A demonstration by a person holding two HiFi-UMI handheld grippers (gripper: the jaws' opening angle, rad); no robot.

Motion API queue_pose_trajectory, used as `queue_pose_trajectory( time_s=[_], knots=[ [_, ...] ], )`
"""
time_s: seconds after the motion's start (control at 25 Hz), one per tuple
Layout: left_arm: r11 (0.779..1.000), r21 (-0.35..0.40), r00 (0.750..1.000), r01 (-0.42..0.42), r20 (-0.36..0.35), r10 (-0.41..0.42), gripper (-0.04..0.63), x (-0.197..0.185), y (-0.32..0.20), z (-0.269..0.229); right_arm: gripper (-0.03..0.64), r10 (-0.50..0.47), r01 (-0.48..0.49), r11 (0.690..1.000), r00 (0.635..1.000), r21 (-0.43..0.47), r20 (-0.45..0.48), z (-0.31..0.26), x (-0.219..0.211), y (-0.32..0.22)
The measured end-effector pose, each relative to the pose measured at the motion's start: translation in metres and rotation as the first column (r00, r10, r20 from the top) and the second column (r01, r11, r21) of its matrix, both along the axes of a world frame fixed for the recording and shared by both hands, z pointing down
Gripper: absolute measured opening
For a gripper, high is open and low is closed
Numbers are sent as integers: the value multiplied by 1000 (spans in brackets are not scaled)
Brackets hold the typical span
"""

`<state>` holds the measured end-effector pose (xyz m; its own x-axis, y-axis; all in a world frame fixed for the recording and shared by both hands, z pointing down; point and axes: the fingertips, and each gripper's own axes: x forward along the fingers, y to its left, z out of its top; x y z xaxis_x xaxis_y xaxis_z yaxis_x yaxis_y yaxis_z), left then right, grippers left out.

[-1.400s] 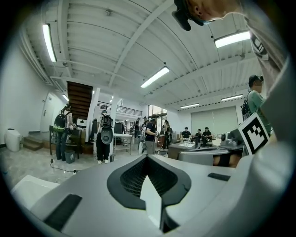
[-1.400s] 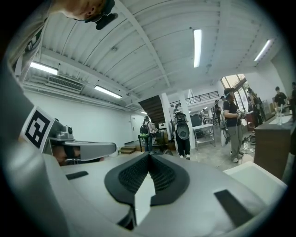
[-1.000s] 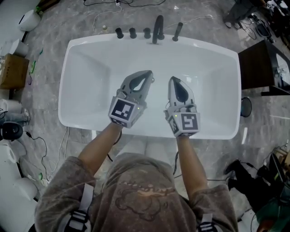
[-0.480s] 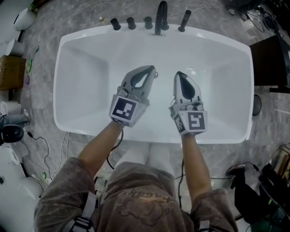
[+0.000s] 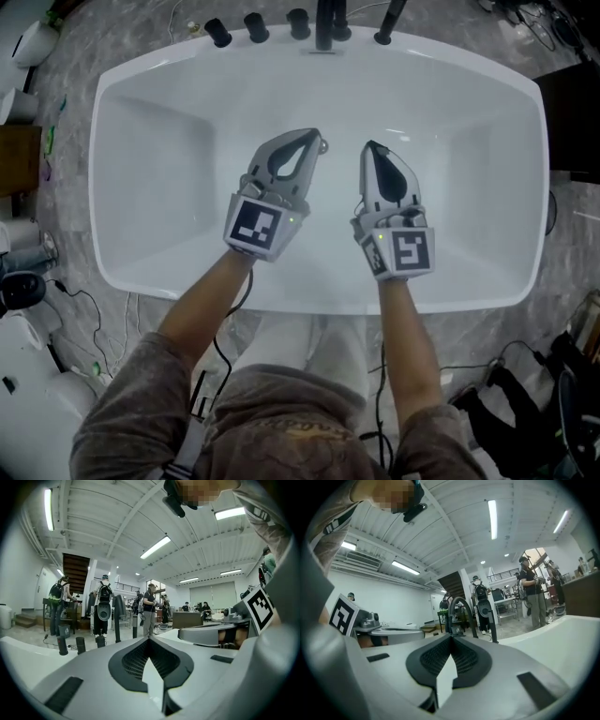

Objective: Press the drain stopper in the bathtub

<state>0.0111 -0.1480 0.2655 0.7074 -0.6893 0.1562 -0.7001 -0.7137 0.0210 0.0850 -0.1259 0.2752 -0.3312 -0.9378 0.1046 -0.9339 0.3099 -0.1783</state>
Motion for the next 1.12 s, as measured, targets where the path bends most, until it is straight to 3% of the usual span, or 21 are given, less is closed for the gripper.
queue_pose_trajectory(
  time_s=[0.6,1.12],
  knots=[
    [1000,0,1000,25,-10,-25,3,9,-27,100,-2,17,-17,1000,1000,0,-1,99,9,-29],
    [999,-6,999,45,-4,-45,3,5,-51,198,-2,-9,9,1000,1000,3,21,198,-10,-59]
  ],
)
